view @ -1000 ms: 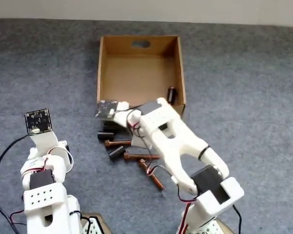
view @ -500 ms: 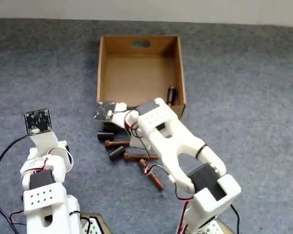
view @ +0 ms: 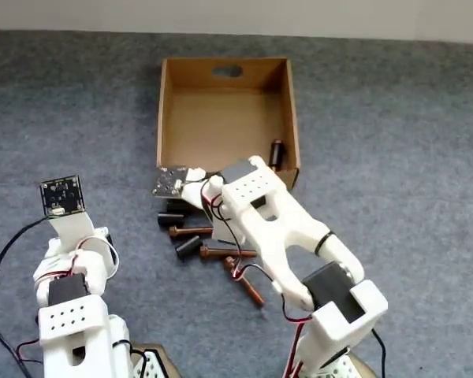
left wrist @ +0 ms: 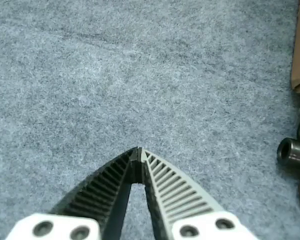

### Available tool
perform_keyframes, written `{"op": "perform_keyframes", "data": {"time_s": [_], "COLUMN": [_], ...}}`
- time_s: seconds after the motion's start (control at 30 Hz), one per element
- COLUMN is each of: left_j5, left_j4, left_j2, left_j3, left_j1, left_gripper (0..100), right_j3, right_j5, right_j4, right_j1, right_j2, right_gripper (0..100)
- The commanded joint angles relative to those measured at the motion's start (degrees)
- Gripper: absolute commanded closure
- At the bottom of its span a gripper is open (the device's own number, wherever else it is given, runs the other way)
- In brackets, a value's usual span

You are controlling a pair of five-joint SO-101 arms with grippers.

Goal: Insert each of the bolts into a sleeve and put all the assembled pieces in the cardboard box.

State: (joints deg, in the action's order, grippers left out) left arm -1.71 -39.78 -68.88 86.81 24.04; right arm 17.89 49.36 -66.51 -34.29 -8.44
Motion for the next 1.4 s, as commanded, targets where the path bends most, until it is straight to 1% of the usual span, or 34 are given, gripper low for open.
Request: {"op": "perform_keyframes", "data": {"time_s": [0.0, 0.2, 0.33, 0.73, 0.9, 1.07, 1.23, 1.37], "left_j5": [0.44, 0.44, 0.44, 0.44, 0.44, 0.44, 0.44, 0.44], "left_j4": [0.88, 0.88, 0.88, 0.88, 0.88, 0.88, 0.88, 0.88], "left_j2": [-0.40, -0.40, -0.40, -0.40, -0.40, -0.40, -0.40, -0.40], "left_j3": [-2.86, -2.86, -2.86, -2.86, -2.86, -2.86, -2.86, -2.86], "left_j1": [0.48, 0.48, 0.48, 0.48, 0.48, 0.48, 0.48, 0.48], "left_gripper": [99, 99, 99, 99, 99, 99, 99, 99], "right_j3": [0.13, 0.13, -0.13, -1.80, -1.45, -2.07, -1.63, -1.98], "right_j5": [0.70, 0.70, 0.62, 0.79, 0.79, 0.79, 0.79, 0.97], "right_j4": [-1.36, -0.75, 1.80, 2.15, 6.81, 7.08, 6.46, 2.68], "right_j1": [1.10, 1.10, 1.10, 1.10, 1.10, 1.19, 1.71, 3.12], "right_j2": [2.59, 3.56, 3.65, 5.23, 4.18, -1.45, -1.98, -1.89], "right_gripper": [83.9, 83.9, 83.9, 83.6, 83.6, 83.6, 83.6, 83.6]}}
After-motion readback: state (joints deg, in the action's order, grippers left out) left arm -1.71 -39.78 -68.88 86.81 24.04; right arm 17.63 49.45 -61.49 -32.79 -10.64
